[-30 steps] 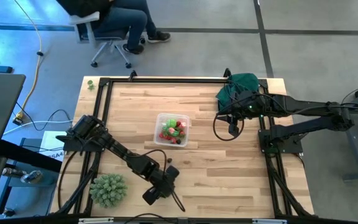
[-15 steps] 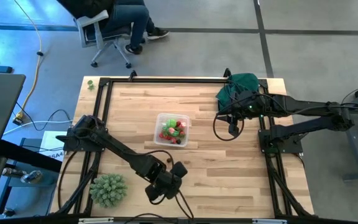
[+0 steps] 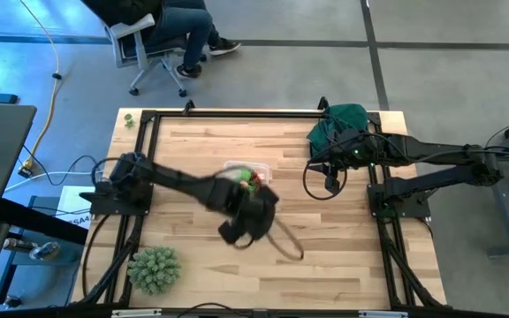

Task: Pick and placing Produce into tupperware
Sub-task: Put the green pear into the transparent container

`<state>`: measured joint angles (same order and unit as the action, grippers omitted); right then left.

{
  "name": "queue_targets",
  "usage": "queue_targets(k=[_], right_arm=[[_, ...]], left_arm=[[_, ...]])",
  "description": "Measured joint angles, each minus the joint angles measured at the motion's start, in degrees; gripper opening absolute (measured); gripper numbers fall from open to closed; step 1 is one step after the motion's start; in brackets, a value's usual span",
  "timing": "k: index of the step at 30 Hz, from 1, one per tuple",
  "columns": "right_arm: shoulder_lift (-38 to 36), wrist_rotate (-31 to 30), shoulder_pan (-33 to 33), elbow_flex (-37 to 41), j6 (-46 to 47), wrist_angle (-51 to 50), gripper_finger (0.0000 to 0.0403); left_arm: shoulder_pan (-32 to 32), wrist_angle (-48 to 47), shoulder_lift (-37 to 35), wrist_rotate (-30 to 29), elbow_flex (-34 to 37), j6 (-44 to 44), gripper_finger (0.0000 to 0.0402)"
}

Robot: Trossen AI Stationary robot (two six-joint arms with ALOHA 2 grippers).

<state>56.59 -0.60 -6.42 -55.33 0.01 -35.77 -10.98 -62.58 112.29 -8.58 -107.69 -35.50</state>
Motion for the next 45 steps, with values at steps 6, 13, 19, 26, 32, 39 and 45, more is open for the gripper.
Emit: queue_targets(k=[6, 13, 19, 26, 32, 39, 45], right_arm=[[0.0, 0.0, 0.0, 0.0, 0.0, 0.0, 0.0068], [0.0, 0.0, 0.0, 0.0, 0.0, 0.0, 0.0068], [0.0, 0.0, 0.0, 0.0, 0.0, 0.0, 0.0068], [0.0, 0.0, 0.0, 0.0, 0.0, 0.0, 0.0068], [0.0, 0.0, 0.0, 0.0, 0.0, 0.0, 0.0068], [0.0, 0.0, 0.0, 0.0, 0.0, 0.0, 0.0068], [0.0, 0.0, 0.0, 0.0, 0.0, 0.0, 0.0068]], left_arm=[[10.2, -5.1, 0.0, 6.2, -3.6, -3.5, 0.0203], [21.2, -5.2, -0.1, 19.5, -2.2, -8.1, 0.0222], [26.7, -2.1, -0.1, 26.3, 3.5, -11.4, 0.0228], [31.0, 3.2, 0.0, 30.4, 11.3, -14.7, 0.0206], [33.7, 10.0, 0.0, 32.7, 16.9, -16.4, 0.0241], [35.2, 16.8, 0.0, 33.4, 21.2, -16.6, 0.0211], [35.0, 18.7, 0.0, 33.2, 22.5, -16.6, 0.0218]])
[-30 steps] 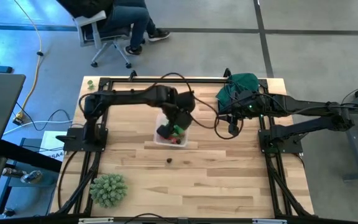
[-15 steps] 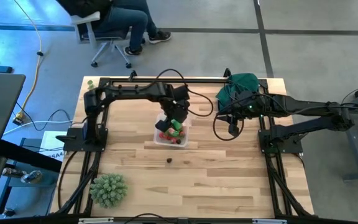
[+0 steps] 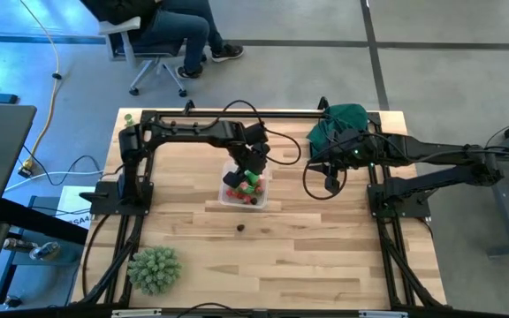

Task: Pick and placing Produce into tupperware
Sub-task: Put the green pear into the transparent container, then put the blackberry into the transparent container

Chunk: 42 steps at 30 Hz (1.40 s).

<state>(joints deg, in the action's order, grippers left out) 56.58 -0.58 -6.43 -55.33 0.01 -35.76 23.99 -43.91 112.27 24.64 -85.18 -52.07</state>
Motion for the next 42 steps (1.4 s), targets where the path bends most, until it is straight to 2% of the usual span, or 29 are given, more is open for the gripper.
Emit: queue_targets(k=[5, 14, 18, 25, 30, 42], right_arm=[[0.0, 0.0, 0.0, 0.0, 0.0, 0.0, 0.0068], [0.0, 0.0, 0.0, 0.0, 0.0, 0.0, 0.0068], [0.0, 0.0, 0.0, 0.0, 0.0, 0.0, 0.0068], [0.0, 0.0, 0.0, 0.0, 0.0, 0.0, 0.0068], [0.0, 0.0, 0.0, 0.0, 0.0, 0.0, 0.0068], [0.0, 0.0, 0.0, 0.0, 0.0, 0.0, 0.0068]], left_arm=[[0.0, 2.3, 0.0, 0.0, 1.7, 0.3, 0.0238], [0.0, 3.2, 0.0, -0.5, 2.3, 1.2, 0.0219], [-0.5, 3.5, 0.0, -0.9, 2.3, 2.6, 0.0246], [-2.6, 3.5, 0.0, -5.6, 2.3, 2.8, 0.0302], [-3.1, 3.5, 0.0, -6.2, 2.3, 2.9, 0.0322], [-3.0, 0.0, -2.2, -6.3, 1.4, 3.5, 0.0305]])
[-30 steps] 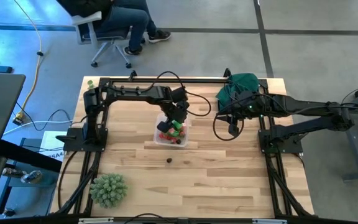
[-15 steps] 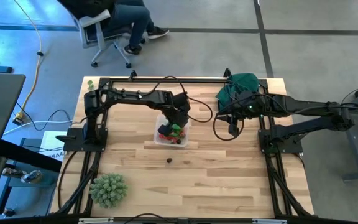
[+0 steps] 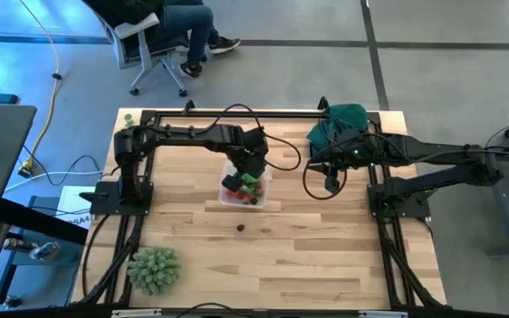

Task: Pick and placing Produce into tupperware
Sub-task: Put the blackberry into the transparent container

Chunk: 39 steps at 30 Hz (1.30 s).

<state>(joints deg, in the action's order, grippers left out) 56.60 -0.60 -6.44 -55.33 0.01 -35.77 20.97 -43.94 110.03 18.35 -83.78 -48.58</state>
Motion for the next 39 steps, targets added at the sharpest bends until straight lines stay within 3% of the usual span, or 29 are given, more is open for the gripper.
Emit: queue_targets(k=[10, 20, 32, 39], right_arm=[[0.0, 0.0, 0.0, 0.0, 0.0, 0.0, 0.0068], [0.0, 0.0, 0.0, 0.0, 0.0, 0.0, 0.0068], [0.0, 0.0, 0.0, 0.0, 0.0, 0.0, 0.0068], [0.0, 0.0, 0.0, 0.0, 0.0, 0.0, 0.0068]], left_arm=[[-1.9, -8.6, -7.8, 2.5, -1.8, 1.0, 0.0280], [-14.3, -10.6, -12.9, 3.2, -1.8, 1.1, 0.0247], [-25.5, 4.1, -7.1, -12.1, 9.3, 7.3, 0.0244], [-26.6, 5.3, -4.2, -12.4, 11.8, 6.6, 0.0244]])
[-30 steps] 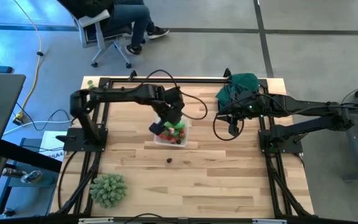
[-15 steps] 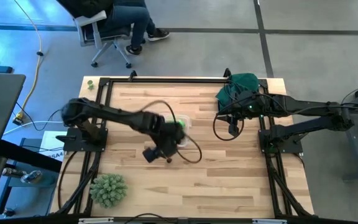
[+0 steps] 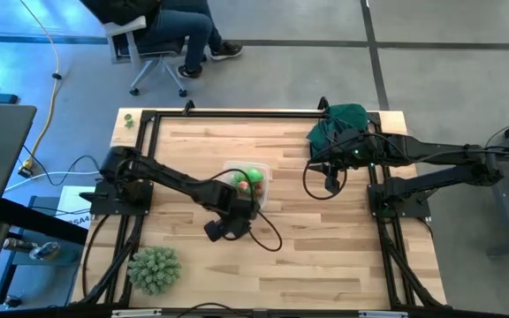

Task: Pick and placing Produce into tupperware
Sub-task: Put the blackberry into the transparent container

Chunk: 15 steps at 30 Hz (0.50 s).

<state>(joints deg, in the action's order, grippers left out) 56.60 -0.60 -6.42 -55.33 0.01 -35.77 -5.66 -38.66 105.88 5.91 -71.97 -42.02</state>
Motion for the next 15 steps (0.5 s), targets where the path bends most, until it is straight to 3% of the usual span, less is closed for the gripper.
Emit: queue_targets(k=[15], right_arm=[[0.0, 0.0, 0.0, 0.0, 0.0, 0.0, 0.0068]], left_arm=[[0.0, 2.3, 4.1, 0.9, 0.1, -1.4, 0.0245]])
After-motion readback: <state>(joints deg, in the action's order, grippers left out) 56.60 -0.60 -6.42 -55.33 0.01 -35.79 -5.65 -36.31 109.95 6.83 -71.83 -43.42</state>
